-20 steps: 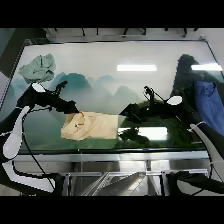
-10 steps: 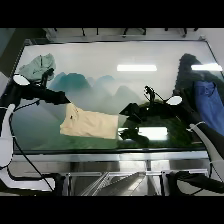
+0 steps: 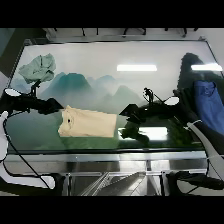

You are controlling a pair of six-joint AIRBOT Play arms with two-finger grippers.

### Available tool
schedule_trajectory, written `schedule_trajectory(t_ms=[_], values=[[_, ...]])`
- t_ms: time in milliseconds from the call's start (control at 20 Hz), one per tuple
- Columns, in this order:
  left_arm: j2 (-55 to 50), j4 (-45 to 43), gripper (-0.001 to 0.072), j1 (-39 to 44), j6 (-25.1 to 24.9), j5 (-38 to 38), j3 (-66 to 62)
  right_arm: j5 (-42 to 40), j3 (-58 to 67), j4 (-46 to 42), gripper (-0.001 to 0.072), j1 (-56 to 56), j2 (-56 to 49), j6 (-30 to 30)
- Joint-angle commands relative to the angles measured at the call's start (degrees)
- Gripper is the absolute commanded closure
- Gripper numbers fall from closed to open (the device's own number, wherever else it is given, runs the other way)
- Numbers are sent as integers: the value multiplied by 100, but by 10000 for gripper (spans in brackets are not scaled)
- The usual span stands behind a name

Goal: Fold the shirts.

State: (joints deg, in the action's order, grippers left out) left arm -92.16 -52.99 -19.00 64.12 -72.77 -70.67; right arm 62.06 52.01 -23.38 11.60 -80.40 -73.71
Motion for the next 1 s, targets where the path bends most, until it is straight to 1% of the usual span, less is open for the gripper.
schedule_trajectory(t_ms=[0,150,200,250,300,500,600,700,850,900,950], values=[[-280,522,17,-350,149,48,-20,256,-4,0,9,4,-238,-7],[-96,503,20,-564,240,-212,-352,201,-4,-7,10,35,-592,-181],[61,505,193,-651,442,-203,-433,81,-4,-15,10,94,-708,-238],[236,509,603,-717,555,-214,-479,-101,-4,-92,10,195,-820,-315],[481,498,690,-761,535,-192,-481,-282,-4,-179,10,313,-914,-398],[1237,503,690,-706,719,-136,-483,-850,0,-188,10,876,-1158,-433],[1515,503,689,-573,717,-153,-483,-1204,0,42,10,1191,-1224,-328],[1751,503,689,-385,717,-140,-483,-1530,9,857,10,1486,-1349,256],[1989,498,689,-116,717,-120,-483,-1707,74,2524,10,1749,-1681,1375],[2039,501,689,-44,717,-116,-483,-1685,173,2872,10,1799,-1812,1602],[2061,505,689,15,717,-120,-483,-1683,332,3047,11,1856,-1950,1676]])
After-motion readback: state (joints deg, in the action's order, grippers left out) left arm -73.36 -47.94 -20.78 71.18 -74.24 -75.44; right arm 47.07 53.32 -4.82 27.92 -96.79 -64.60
